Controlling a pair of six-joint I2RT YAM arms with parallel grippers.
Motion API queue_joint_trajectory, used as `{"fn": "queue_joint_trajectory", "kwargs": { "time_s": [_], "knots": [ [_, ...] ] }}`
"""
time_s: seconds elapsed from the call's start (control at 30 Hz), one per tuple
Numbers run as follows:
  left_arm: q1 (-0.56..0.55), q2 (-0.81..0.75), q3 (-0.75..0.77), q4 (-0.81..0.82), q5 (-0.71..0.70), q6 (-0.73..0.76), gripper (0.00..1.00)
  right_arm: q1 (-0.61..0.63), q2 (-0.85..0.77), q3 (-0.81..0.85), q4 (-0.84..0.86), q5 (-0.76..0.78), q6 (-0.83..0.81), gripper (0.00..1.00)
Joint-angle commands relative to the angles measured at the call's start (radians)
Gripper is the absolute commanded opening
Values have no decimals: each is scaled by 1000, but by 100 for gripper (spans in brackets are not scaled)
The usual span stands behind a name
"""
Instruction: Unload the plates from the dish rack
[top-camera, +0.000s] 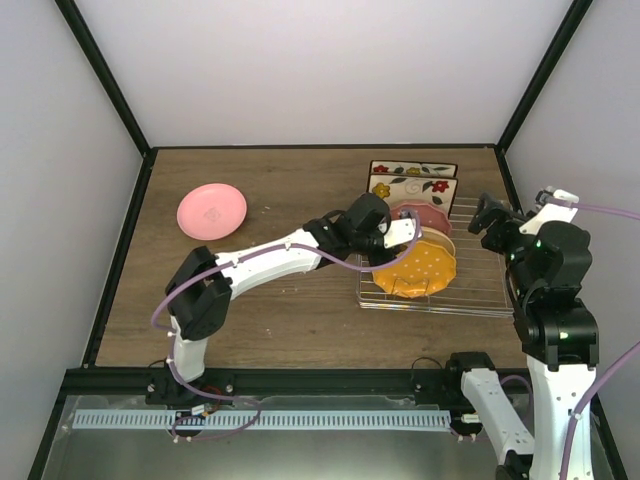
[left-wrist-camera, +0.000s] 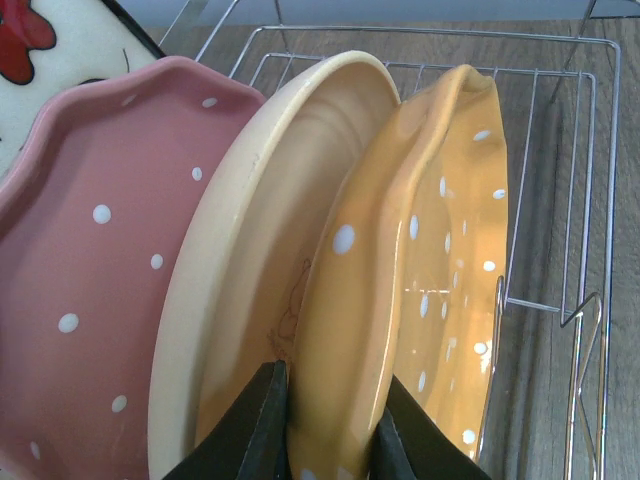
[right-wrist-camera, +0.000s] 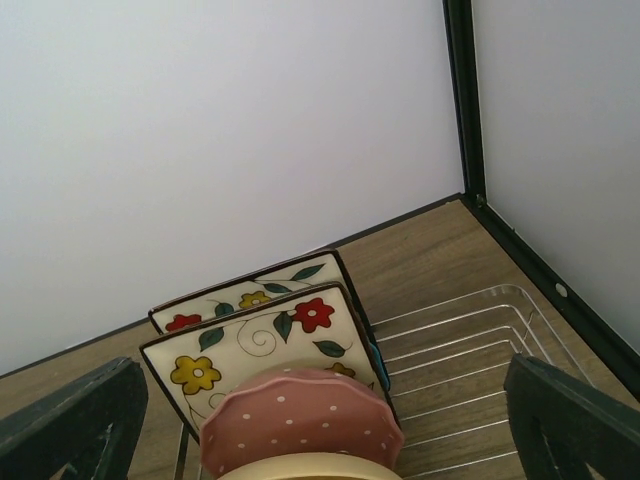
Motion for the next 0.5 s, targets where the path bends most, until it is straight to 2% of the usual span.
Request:
{"fn": "queue_joint_trajectory", "kwargs": {
  "time_s": [0.0, 0.47],
  "knots": [
    [-14, 19, 40, -39, 53, 13, 4, -6, -14, 35, -16, 27, 1, 100],
    [-39, -100, 239, -180, -143, -18, 4, -6, -33, -8, 0, 17, 18, 100]
  ]
}}
